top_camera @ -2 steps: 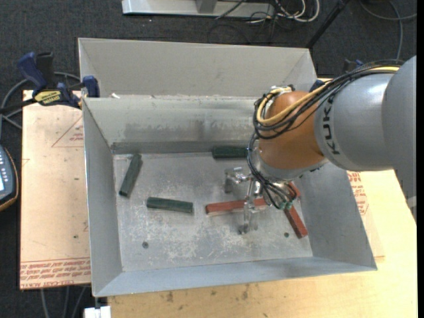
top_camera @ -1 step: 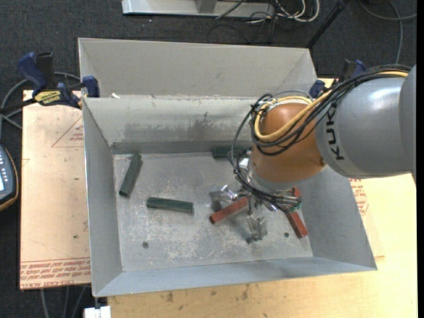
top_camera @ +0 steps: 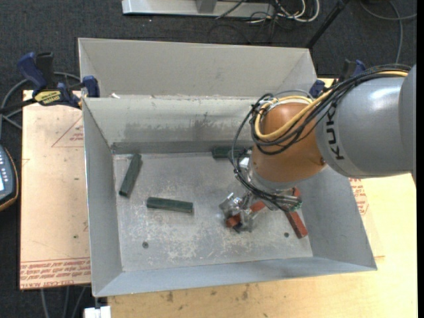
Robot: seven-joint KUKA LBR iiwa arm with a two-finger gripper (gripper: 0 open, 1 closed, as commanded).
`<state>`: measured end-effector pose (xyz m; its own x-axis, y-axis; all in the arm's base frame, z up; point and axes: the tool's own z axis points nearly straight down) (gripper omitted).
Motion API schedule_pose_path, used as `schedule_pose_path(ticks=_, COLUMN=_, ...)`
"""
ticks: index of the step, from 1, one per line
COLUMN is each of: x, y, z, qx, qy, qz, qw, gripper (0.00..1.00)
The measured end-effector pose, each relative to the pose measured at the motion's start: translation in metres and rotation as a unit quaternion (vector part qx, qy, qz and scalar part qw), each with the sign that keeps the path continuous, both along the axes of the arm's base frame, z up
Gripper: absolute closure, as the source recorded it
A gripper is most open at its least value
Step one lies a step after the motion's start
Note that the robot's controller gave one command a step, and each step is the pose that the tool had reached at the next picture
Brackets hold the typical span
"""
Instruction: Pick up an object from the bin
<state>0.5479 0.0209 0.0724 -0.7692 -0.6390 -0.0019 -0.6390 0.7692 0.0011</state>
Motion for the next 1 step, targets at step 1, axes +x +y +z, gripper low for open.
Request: schedule_pose_path(ticks=1, x=-0.0182, y=-0.071, z=0.1201, qx=-0.002, qy=-0.0039, qz=0.015, qw=0.9999, gripper=1.0)
